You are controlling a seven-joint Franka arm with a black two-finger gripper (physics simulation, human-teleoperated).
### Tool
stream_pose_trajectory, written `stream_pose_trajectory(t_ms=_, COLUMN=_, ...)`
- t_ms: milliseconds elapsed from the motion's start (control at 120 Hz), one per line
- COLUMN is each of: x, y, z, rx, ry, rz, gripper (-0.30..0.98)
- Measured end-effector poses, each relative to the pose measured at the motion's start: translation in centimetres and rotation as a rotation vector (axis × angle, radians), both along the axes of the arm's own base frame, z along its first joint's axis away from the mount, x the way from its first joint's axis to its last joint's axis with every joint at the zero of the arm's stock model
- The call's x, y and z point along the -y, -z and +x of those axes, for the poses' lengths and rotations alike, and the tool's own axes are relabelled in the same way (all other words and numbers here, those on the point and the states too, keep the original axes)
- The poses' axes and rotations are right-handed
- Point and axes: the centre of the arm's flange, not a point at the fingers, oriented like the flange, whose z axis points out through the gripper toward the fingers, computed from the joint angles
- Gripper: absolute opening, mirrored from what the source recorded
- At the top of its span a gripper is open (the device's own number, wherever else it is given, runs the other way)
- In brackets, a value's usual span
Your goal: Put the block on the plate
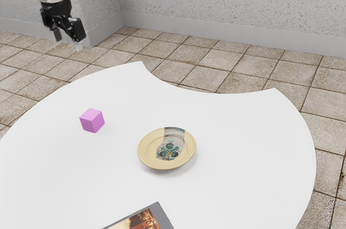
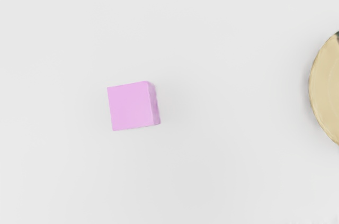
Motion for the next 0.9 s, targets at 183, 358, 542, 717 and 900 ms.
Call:
stream_pose_trajectory(t_ms=183, x=4.4, y=4.3, z=1.8, rx=-0.064, ry=0.078, rz=-0.041, gripper=0.68)
stream_pose_trajectory(t_ms=358, x=-2.8, y=11.4, z=2.3, rx=-0.114, ry=-0.042, rz=-0.066, gripper=0.69)
stream_pose_trajectory(t_ms=542, x=-4.5, y=17.1, z=3.0, rx=-0.132, ry=-0.075, rz=-0.091, gripper=0.69)
stream_pose_trajectory(t_ms=717, x=-6.7, y=21.6, z=4.1, rx=-0.142, ry=-0.115, rz=-0.113, gripper=0.69)
stream_pose_trajectory(t_ms=900, x=-7.4, y=24.2, z=5.7, rx=-0.137, ry=-0.123, rz=-0.115, gripper=0.69)
